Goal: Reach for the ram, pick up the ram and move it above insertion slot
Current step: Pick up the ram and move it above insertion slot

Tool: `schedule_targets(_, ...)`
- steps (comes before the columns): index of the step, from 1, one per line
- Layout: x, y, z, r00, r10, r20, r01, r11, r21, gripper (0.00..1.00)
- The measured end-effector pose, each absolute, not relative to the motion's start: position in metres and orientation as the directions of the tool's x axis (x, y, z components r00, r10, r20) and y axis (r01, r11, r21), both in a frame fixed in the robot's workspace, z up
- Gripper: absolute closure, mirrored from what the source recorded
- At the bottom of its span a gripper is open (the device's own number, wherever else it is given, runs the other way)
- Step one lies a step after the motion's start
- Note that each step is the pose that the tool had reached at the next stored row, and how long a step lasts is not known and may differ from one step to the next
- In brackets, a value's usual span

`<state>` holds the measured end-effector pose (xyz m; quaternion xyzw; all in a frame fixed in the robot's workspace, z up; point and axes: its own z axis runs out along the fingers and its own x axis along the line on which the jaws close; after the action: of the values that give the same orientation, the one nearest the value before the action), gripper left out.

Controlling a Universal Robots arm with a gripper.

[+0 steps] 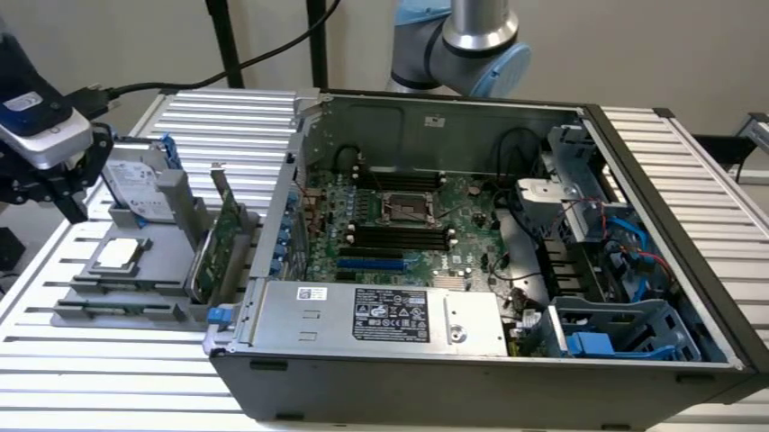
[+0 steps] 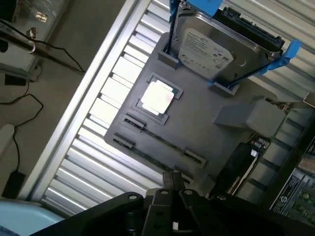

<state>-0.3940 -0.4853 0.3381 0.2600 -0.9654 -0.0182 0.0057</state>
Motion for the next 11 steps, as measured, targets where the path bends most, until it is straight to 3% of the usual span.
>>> schedule_targets(11,-0.394,-0.4853,0.3372,-0.747,-0.665,0.002,-0.664,0.747,0.038,0.89)
